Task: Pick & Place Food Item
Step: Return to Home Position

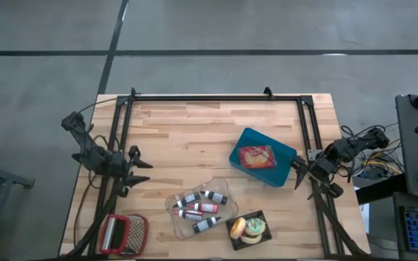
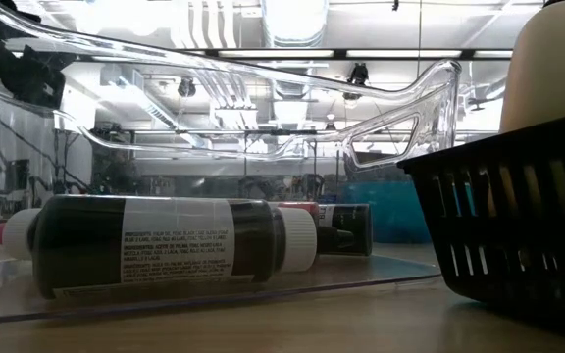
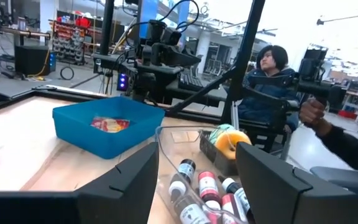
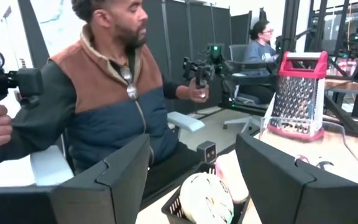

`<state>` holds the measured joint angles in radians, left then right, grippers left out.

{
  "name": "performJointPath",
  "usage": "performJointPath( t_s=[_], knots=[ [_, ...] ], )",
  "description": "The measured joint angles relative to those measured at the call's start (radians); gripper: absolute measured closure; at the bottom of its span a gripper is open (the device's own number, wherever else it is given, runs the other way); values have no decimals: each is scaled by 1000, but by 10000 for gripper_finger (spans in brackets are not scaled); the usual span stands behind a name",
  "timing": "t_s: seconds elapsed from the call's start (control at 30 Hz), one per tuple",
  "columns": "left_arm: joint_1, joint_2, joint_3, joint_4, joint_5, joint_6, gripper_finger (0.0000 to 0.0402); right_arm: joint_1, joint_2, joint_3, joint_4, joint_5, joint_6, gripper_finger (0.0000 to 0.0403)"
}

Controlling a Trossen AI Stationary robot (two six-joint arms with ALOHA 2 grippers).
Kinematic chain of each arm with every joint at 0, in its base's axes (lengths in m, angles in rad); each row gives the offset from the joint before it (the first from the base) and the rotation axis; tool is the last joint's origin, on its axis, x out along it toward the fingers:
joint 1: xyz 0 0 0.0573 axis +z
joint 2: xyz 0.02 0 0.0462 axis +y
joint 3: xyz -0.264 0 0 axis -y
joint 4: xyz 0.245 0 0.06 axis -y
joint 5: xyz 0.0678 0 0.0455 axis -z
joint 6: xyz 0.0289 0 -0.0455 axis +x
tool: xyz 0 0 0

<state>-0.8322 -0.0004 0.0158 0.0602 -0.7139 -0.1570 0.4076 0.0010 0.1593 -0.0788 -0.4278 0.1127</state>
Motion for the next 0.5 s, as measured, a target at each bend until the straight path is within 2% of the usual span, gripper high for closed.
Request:
performJointPath(
  t_s=[0.2,0.37,0.5],
  knots=[
    [1,27,-9,3,-7,0,184,0,1,0,1,3,9,168],
    [2,71,-9,-15,-193,-72,183,0,1,-9,0,34,16,168],
    [12,111,-10,-28,-305,-99,183,0,-1,-40,2,114,-35,168]
  ],
)
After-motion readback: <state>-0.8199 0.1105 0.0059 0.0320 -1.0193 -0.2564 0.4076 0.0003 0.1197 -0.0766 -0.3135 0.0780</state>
